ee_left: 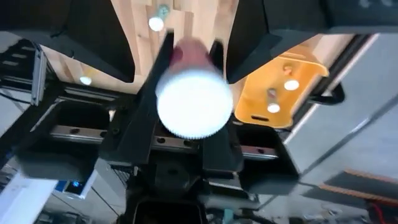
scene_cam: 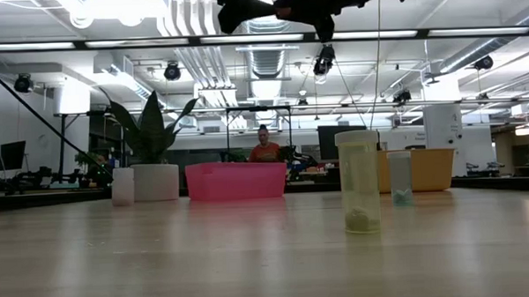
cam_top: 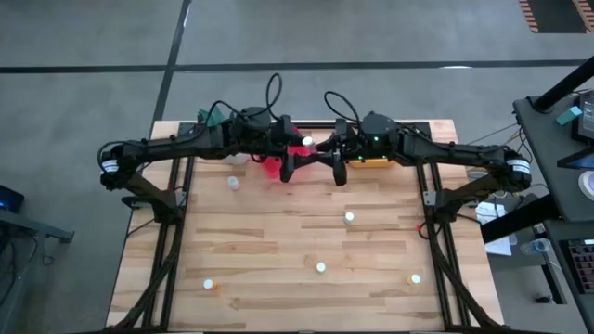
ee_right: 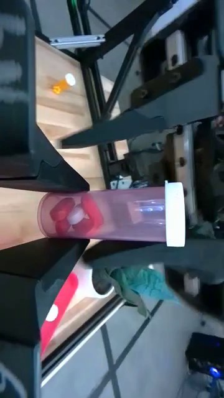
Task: Pick and place medicine bottles into bin by pill shape (circle, oval)
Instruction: Put the pink capsule bottle into the yellow bin
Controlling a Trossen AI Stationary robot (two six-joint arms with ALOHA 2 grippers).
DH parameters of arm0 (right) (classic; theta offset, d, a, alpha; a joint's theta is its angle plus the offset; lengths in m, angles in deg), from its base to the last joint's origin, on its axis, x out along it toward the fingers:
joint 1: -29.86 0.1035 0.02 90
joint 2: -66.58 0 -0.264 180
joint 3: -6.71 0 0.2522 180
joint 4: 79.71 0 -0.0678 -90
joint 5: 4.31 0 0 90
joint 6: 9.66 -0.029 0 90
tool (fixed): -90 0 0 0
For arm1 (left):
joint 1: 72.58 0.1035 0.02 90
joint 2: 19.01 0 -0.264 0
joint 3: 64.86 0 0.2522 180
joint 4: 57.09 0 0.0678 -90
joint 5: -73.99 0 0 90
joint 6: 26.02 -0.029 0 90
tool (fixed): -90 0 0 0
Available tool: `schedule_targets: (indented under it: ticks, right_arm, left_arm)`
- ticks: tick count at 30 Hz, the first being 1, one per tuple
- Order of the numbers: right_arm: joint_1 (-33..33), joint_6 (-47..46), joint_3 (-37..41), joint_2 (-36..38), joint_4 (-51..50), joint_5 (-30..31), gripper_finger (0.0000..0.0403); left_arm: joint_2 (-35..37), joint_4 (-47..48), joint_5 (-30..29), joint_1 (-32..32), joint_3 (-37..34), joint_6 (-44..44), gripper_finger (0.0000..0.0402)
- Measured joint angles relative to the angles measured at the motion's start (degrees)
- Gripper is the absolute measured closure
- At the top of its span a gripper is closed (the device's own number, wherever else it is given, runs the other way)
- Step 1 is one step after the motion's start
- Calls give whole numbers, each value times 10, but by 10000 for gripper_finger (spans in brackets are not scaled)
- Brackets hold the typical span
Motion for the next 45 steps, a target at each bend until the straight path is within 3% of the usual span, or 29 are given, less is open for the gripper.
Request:
schedule_targets:
  ticks: [6,10,14,22,32,42,45]
  right_arm:
    - [3,-24,66,36,108,47,307]
    - [3,-45,97,42,159,56,307]
    - [4,-54,99,40,171,56,307]
    - [4,-50,92,38,167,57,307]
    - [4,-51,92,38,165,57,307]
    - [4,-47,92,38,165,57,304]
    - [4,-51,92,38,162,67,288]
  left_arm:
    - [47,-38,-35,0,-49,10,172]
    - [57,-142,-36,0,-95,48,196]
    - [40,-260,-37,0,-136,101,216]
    - [-10,-387,-38,0,-148,150,235]
    - [-22,-405,-38,0,-148,151,243]
    - [-22,-405,-38,1,-148,147,333]
    - [-22,-405,-39,1,-150,149,342]
